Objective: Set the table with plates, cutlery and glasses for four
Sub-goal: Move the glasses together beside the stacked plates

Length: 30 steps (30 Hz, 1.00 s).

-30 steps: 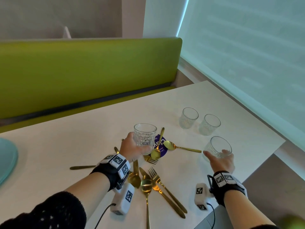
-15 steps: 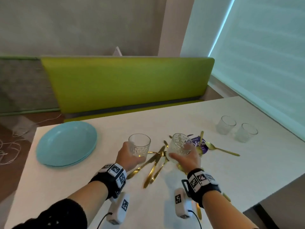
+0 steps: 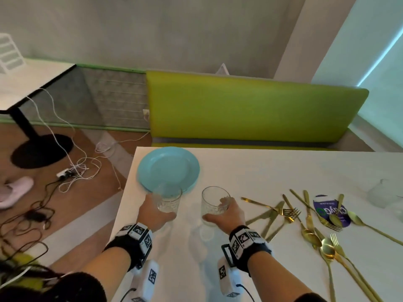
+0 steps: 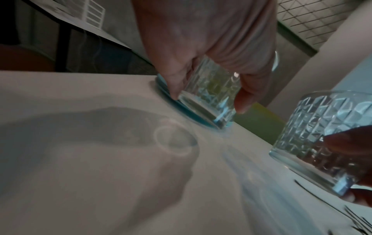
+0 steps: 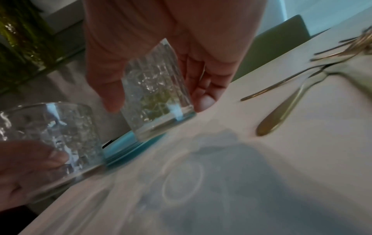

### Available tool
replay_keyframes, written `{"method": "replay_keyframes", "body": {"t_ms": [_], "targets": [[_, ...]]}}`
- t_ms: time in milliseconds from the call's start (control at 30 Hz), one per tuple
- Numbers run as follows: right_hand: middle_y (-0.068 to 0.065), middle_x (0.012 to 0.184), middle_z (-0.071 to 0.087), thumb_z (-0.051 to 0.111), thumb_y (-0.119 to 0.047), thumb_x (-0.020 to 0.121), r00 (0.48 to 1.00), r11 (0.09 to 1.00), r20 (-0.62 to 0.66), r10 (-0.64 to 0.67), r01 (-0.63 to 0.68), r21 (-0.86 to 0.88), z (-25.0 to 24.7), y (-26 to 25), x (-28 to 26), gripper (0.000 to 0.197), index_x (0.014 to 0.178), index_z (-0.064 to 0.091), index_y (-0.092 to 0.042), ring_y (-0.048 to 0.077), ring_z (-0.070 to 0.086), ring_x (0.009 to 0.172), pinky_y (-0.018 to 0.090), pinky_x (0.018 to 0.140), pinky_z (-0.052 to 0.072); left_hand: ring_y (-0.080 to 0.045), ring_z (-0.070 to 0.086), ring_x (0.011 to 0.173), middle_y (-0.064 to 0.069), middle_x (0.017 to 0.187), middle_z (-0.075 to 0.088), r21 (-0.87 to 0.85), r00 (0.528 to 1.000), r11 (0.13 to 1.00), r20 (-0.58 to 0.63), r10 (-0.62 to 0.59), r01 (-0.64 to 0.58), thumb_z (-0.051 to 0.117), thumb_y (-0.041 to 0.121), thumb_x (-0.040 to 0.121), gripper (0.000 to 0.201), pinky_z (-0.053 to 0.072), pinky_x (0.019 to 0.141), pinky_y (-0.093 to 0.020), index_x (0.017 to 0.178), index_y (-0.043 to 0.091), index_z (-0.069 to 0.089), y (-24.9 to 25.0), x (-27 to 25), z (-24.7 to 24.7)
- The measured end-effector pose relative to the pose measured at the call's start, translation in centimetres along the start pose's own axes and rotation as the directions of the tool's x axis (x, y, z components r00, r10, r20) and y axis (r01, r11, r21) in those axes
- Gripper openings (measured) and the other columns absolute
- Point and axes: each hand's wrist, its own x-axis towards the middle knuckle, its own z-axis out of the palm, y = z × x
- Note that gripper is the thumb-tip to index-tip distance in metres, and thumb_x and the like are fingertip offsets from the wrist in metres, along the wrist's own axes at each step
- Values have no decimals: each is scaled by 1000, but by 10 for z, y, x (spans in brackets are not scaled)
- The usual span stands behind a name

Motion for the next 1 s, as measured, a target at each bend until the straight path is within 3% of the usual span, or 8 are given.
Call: {"method": "replay_keyframes", "body": {"t_ms": [133, 233, 400, 467, 533, 667, 867, 1000], "targets": [[1, 121, 59, 86, -35, 56, 997, 999, 76, -34, 36, -27, 32, -16, -2, 78, 122, 50, -16, 18, 55, 114, 28, 96, 47, -28, 53, 117, -10, 128, 54, -64, 997, 996, -12, -70, 69, 83, 16, 61, 79, 38, 85, -27, 128, 10, 43, -29, 4, -19], [0, 121, 58, 86, -36, 56, 991, 997, 126, -52, 59, -49, 51, -24, -4, 79, 123, 49, -17, 17, 55, 114, 28, 97, 47, -27, 52, 119, -6, 130, 53, -107, 994, 988, 25, -107, 109, 82, 18, 54, 89, 40, 87, -27, 133, 14, 40, -43, 7, -27], [0, 121, 59, 86, -34, 56, 985, 997, 162, -52, 61, -53, 72, -31, -5, 79, 124, 48, -17, 17, 55, 114, 27, 96, 48, -25, 56, 109, -3, 121, 55, -156, 992, 980, 41, -122, 127, 77, 35, 31, 103, 51, 93, -46, 127, 21, 43, -69, 26, -29], [-1, 121, 59, 86, -33, 57, 984, 997, 167, -54, 64, -51, 78, -33, -5, 78, 124, 48, -17, 17, 56, 113, 26, 95, 48, -26, 57, 108, -3, 120, 57, -130, 995, 986, 35, -97, 101, 77, 35, 34, 99, 50, 94, -44, 126, 17, 46, -72, 28, -30], [-1, 121, 59, 86, -32, 57, 984, 997, 168, -54, 63, -49, 84, -35, -4, 78, 123, 48, -17, 17, 56, 113, 25, 95, 48, -27, 54, 116, -1, 124, 53, -117, 997, 991, 22, -69, 71, 82, 24, 47, 93, 46, 99, -39, 130, 12, 43, -67, 24, -33], [-1, 121, 59, 86, -31, 58, 985, 998, 164, -50, 56, -31, 91, -38, -1, 78, 124, 47, -17, 16, 56, 113, 24, 94, 48, -26, 49, 125, -8, 135, 49, -198, 996, 976, 17, -86, 87, 82, 6, 57, 92, 42, 104, -39, 137, 13, 38, -69, 27, -32], [-3, 121, 60, 86, -27, 58, 989, 999, 140, -47, 46, 12, 97, -41, 3, 76, 123, 47, -19, 16, 57, 112, 26, 95, 48, -24, 51, 124, -3, 135, 51, -235, 995, 967, 7, -97, 96, 78, 27, 43, 100, 43, 105, -43, 135, 22, 39, -74, 35, -29], [-3, 122, 58, 84, -28, 60, 988, 998, 144, -62, 64, -8, 100, -43, 5, 76, 124, 46, -20, 17, 56, 114, 26, 95, 48, -24, 53, 120, -2, 132, 53, -235, 993, 966, -13, -114, 107, 77, 32, 39, 102, 45, 103, -43, 133, 25, 40, -73, 36, -25]]}}
